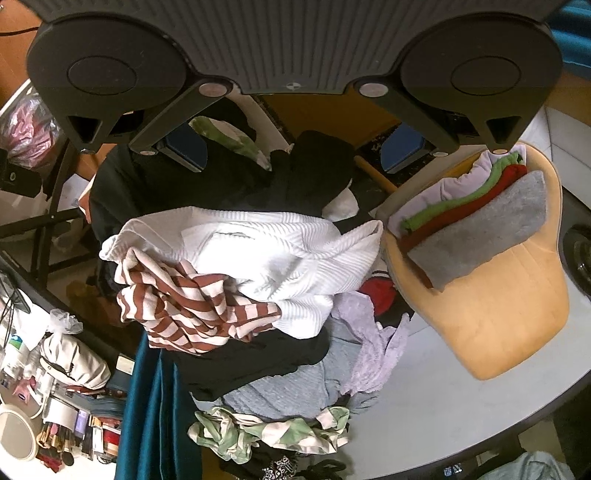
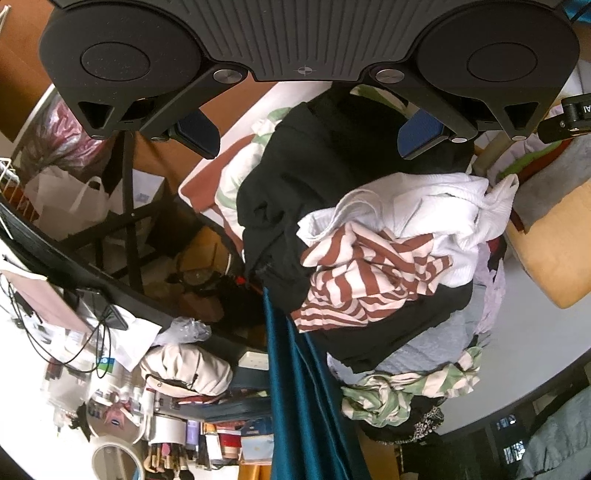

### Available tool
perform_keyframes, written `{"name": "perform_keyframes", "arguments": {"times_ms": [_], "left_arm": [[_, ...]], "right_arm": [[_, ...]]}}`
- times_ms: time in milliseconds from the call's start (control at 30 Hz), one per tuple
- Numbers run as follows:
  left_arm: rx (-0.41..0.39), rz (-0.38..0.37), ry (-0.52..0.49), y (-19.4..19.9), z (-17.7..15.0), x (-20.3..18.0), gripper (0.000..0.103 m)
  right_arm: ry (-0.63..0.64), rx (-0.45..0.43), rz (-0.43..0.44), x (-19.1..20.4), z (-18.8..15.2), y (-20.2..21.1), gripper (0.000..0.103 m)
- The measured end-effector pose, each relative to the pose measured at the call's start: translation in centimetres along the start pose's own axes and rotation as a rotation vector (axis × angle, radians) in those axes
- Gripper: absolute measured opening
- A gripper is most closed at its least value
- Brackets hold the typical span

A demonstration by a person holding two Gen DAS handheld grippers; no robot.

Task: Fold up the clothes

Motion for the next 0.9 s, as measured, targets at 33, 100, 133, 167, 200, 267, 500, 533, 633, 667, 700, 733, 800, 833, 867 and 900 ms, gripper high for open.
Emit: {"name": "perform_keyframes", "arguments": {"times_ms": [33,100,133,167,200,267,500,533,633,667,700,733,800,833,867,900], "left_arm": [[0.0,-0.002,-0.006,-0.1,0.0,-0.1,0.102],[0.0,-0.008,-0.022,-0.2,0.0,-0.3,0.102],[-0.001,-0.01,-0.031,-0.3,0.0,-0.4,0.102],[-0.001,-0.012,-0.039,-0.4,-0.1,-0.5,0.102],[-0.002,-0.015,-0.045,-0.4,-0.1,-0.6,0.102],[0.004,-0.028,-0.04,-0.7,-0.2,-0.3,0.102],[0.031,-0.081,0.019,-2.1,0.5,2.0,0.102],[0.032,-0.089,0.015,-2.4,0.7,2.3,0.102],[0.024,-0.107,-0.012,-2.9,1.8,3.3,0.102],[0.019,-0.112,-0.014,-3.0,2.2,3.8,0.102],[0.014,-0.118,-0.013,-3.1,2.6,4.4,0.102],[0.006,-0.13,-0.006,-3.2,3.1,5.2,0.102],[-0.005,-0.152,0.003,-3.5,4.3,6.7,0.102],[-0.006,-0.159,0.003,-3.7,4.9,7.4,0.102],[-0.008,-0.168,0.003,-3.9,5.5,8.2,0.102],[-0.011,-0.177,0.002,-4.1,6.1,8.9,0.102]], "right_arm": [[-0.002,0.004,0.001,0.0,0.0,-0.1,0.102],[-0.003,0.012,-0.001,0.1,0.0,-0.3,0.102],[-0.001,0.014,-0.004,0.2,0.0,-0.4,0.102],[0.002,0.016,-0.008,0.3,0.0,-0.4,0.102],[0.005,0.018,-0.011,0.4,0.0,-0.5,0.102],[0.015,0.03,-0.019,0.8,0.0,-0.7,0.102],[0.028,0.047,-0.071,3.0,0.7,-1.3,0.102],[0.029,0.044,-0.081,3.5,0.9,-1.4,0.102],[0.027,0.039,-0.102,5.4,1.4,-1.5,0.102],[0.026,0.04,-0.103,6.1,1.6,-1.6,0.102],[0.026,0.038,-0.11,6.8,1.8,-1.6,0.102],[0.022,0.033,-0.125,7.3,2.3,-1.6,0.102],[-0.007,0.022,-0.149,8.4,3.2,-1.5,0.102],[-0.022,0.017,-0.153,8.9,3.6,-1.5,0.102],[-0.036,0.011,-0.155,9.6,4.1,-1.5,0.102],[-0.043,0.008,-0.165,10.5,4.5,-1.6,0.102]]}}
Point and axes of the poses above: each gripper's, at about its wrist camera, not at the fingertips, and y roughly against the way its jaws point, x to its left, z to its top, the point moved 6 cm from there along -y, roughly the way its jaws point, and after that the axes turned 11 degrees about x, right-handed, at the moved point
